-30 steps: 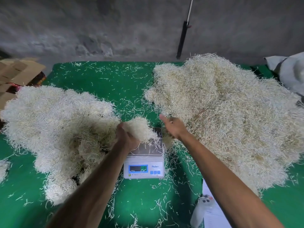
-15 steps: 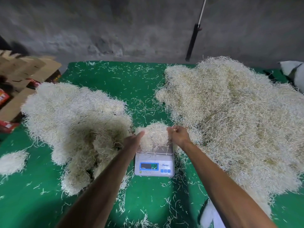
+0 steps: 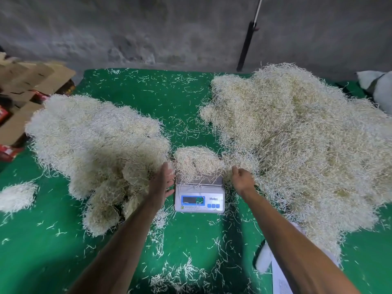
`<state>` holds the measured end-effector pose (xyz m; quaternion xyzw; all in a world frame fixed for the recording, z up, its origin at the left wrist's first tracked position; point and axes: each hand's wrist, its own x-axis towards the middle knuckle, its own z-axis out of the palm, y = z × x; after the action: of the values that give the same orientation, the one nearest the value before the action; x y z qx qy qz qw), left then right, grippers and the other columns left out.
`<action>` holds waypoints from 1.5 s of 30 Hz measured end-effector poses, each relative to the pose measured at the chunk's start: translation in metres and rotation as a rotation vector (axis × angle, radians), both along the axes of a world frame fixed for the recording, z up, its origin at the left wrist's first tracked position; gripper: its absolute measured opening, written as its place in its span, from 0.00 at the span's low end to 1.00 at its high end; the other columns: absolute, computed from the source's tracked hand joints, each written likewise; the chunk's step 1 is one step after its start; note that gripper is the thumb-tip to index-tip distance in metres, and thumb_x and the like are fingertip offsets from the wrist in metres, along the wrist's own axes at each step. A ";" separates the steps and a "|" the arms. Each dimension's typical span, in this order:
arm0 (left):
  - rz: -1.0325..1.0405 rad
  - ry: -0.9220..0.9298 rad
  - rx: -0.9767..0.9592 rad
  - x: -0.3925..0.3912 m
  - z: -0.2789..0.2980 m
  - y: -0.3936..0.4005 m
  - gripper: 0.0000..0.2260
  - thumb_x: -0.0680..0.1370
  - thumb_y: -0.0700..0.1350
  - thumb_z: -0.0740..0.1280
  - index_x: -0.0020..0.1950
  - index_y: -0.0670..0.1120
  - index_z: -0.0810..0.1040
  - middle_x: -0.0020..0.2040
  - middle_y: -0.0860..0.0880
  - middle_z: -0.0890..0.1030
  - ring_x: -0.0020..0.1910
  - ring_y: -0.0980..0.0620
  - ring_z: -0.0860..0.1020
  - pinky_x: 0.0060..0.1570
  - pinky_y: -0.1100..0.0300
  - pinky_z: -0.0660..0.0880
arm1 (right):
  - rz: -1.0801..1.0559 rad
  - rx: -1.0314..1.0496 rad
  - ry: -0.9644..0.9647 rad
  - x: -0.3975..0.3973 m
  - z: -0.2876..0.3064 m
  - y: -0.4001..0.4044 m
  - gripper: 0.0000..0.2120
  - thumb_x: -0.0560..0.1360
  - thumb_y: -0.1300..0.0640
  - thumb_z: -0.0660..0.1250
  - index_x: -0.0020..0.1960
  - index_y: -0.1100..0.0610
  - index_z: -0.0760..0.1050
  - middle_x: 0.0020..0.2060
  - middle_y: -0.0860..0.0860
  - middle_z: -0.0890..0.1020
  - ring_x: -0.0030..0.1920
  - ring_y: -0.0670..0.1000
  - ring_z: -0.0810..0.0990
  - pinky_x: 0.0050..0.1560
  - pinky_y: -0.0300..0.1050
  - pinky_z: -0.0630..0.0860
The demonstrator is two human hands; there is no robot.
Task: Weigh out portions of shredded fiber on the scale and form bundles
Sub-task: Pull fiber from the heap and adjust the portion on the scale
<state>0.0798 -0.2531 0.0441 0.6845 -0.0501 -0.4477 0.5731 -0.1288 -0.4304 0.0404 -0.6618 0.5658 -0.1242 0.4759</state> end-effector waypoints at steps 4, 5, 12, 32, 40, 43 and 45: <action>0.050 0.081 -0.081 -0.004 0.002 0.006 0.38 0.81 0.70 0.54 0.81 0.44 0.59 0.77 0.38 0.67 0.74 0.39 0.69 0.71 0.40 0.67 | 0.042 -0.013 -0.017 0.005 0.003 0.005 0.22 0.87 0.46 0.54 0.65 0.63 0.75 0.47 0.53 0.82 0.42 0.46 0.81 0.37 0.39 0.77; 0.053 0.099 -0.092 -0.004 0.002 0.006 0.38 0.81 0.70 0.53 0.81 0.44 0.58 0.78 0.38 0.66 0.74 0.39 0.68 0.71 0.39 0.66 | 0.046 -0.020 -0.017 0.007 0.002 0.005 0.21 0.87 0.46 0.54 0.61 0.62 0.75 0.45 0.55 0.82 0.41 0.47 0.81 0.41 0.42 0.80; 0.060 0.103 -0.102 0.002 0.003 0.002 0.39 0.80 0.70 0.53 0.81 0.45 0.58 0.79 0.40 0.64 0.74 0.39 0.69 0.69 0.40 0.68 | 0.022 -0.027 -0.049 0.018 0.002 0.003 0.16 0.86 0.46 0.55 0.49 0.56 0.74 0.43 0.54 0.80 0.39 0.50 0.77 0.39 0.45 0.78; -0.063 -0.357 0.136 0.010 0.015 -0.096 0.18 0.82 0.62 0.61 0.42 0.50 0.74 0.33 0.54 0.70 0.30 0.54 0.70 0.34 0.57 0.75 | 0.147 0.144 -0.247 0.081 -0.001 -0.016 0.09 0.84 0.54 0.64 0.55 0.60 0.74 0.37 0.56 0.79 0.30 0.51 0.78 0.36 0.51 0.81; -0.187 -0.230 0.106 0.010 0.019 -0.110 0.51 0.65 0.66 0.77 0.81 0.49 0.58 0.77 0.43 0.67 0.69 0.44 0.72 0.60 0.55 0.70 | 0.202 0.310 -0.542 0.080 0.030 -0.021 0.13 0.83 0.50 0.63 0.52 0.61 0.74 0.32 0.50 0.74 0.32 0.52 0.73 0.34 0.43 0.76; -0.268 -0.163 0.092 0.008 0.022 -0.108 0.49 0.61 0.65 0.78 0.76 0.47 0.67 0.69 0.49 0.75 0.61 0.48 0.78 0.56 0.56 0.75 | 0.221 0.248 -0.436 0.074 0.037 -0.030 0.23 0.81 0.36 0.63 0.45 0.57 0.74 0.28 0.50 0.73 0.28 0.50 0.70 0.31 0.39 0.72; -0.287 -0.144 0.110 0.003 0.026 -0.106 0.40 0.61 0.66 0.78 0.68 0.49 0.75 0.64 0.50 0.79 0.52 0.52 0.81 0.49 0.58 0.76 | 0.202 0.270 -0.403 0.072 0.037 -0.038 0.19 0.81 0.43 0.66 0.46 0.59 0.77 0.27 0.51 0.73 0.28 0.50 0.70 0.32 0.40 0.72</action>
<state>0.0827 -0.3595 0.0705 0.7310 -0.1633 -0.4769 0.4598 -0.0567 -0.4688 0.0777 -0.6075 0.4021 -0.1286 0.6728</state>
